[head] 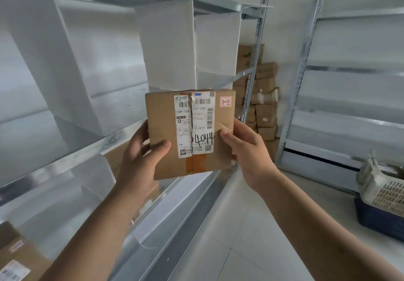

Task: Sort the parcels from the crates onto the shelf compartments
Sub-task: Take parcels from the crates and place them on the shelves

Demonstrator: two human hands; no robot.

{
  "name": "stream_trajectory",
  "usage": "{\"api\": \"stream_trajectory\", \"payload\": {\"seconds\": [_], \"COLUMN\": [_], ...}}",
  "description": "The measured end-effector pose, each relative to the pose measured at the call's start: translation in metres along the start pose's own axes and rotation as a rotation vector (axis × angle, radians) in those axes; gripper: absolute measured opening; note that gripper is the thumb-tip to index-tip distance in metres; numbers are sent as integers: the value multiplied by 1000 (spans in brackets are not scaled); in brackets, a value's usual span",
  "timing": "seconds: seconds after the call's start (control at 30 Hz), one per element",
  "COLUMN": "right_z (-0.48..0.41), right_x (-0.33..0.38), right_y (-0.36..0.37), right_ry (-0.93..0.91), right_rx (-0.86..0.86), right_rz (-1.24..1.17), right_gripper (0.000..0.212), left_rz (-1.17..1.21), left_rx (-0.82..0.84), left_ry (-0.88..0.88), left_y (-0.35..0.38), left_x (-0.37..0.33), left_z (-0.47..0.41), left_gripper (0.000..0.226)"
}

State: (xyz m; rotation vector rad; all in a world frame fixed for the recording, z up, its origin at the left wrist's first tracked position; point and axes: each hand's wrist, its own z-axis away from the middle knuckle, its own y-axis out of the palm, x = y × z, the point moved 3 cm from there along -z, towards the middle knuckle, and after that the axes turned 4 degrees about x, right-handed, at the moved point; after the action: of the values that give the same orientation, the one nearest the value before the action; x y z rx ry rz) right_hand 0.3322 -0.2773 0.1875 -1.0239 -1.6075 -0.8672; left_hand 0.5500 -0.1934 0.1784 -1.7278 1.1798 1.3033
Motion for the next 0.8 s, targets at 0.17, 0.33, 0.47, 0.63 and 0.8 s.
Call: {"api": "stream_trajectory", "payload": {"seconds": [0.17, 0.33, 0.47, 0.63, 0.8], "right_z": [-73, -130, -172, -217, -253], "right_x": [-16, -23, -29, -38, -47], "right_y": [1, 9, 22, 47, 65], "right_ry": [-10, -22, -105, -184, -203], "right_rx": [41, 172, 267, 421, 556], "right_rz": [-21, -88, -82, -39, -63], "right_gripper": [34, 36, 47, 61, 69], "left_rz": [0, -63, -133, -221, -257], "left_rx": [-92, -203, -299, -474, -641], "left_ry": [35, 65, 125, 169, 156], "left_y": [1, -2, -6, -14, -17], "left_x": [8, 10, 8, 7, 12], "left_z": [-58, -90, -106, -121, -127], "left_gripper": [65, 61, 63, 61, 66]}}
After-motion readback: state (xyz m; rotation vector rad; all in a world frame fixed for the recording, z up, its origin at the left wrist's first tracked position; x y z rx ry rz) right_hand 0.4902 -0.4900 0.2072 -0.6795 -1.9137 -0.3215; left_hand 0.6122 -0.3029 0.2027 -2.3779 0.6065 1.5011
